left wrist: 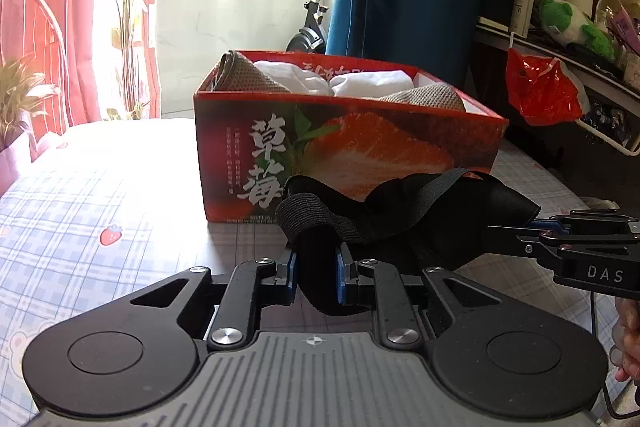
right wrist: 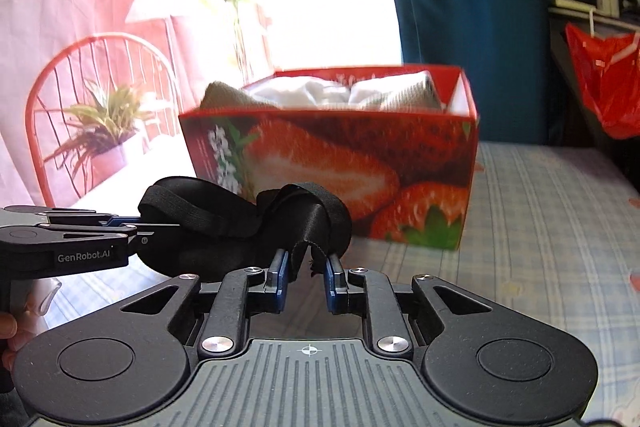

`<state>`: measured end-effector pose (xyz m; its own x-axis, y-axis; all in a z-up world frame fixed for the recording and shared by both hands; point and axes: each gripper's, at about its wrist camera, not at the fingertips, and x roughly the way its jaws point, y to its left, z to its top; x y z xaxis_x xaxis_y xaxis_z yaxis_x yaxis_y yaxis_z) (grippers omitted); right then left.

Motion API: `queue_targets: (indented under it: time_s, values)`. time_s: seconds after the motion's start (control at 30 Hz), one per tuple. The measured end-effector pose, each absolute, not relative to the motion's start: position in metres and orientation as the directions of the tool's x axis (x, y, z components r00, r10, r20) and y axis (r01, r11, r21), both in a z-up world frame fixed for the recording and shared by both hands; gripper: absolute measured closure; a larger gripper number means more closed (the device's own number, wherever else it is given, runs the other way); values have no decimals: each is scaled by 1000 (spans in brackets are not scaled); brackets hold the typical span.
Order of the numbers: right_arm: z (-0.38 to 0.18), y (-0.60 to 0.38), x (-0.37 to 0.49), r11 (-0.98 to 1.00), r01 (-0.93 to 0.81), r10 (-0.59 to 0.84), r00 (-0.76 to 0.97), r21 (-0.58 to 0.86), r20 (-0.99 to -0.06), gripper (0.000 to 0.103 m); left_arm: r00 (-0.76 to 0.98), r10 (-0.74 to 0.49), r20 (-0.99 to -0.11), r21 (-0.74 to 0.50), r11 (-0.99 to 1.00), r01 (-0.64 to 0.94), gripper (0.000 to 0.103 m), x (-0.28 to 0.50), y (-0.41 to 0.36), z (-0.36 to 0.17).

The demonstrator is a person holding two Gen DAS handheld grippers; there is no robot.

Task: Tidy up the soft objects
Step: 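Carry the eye mask over the box and lower it inside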

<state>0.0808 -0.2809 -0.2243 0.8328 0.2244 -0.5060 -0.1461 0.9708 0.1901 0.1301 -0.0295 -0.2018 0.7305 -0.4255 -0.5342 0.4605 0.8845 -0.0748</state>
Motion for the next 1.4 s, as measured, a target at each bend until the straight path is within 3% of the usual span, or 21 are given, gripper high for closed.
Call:
queue_targets:
  time_s: [0.47, 0.73, 1.2, 1.33, 1.4]
  values:
    - [-177, -287, 94, 976, -160, 209, 888, 150, -410, 89, 757, -459, -466, -67, 871, 487, 83, 152, -38, -150]
    - [-146, -302, 145, 982, -145, 181, 915, 124, -360, 90, 764, -470, -442, -33, 859, 510, 84, 207, -64, -109]
    - [-164, -314, 261, 996, -71, 91, 880, 59, -467, 88, 716, -411, -564, -8, 870, 492, 82, 315, -106, -126]
    - [-175, -318, 270, 996, -77, 86, 851, 39, -517, 82, 705, -403, -584, 4, 867, 499, 73, 320, -109, -138]
    - [-178, -319, 269, 996, -81, 82, 841, 25, -535, 73, 713, -382, -588, 29, 871, 491, 63, 317, -106, -141]
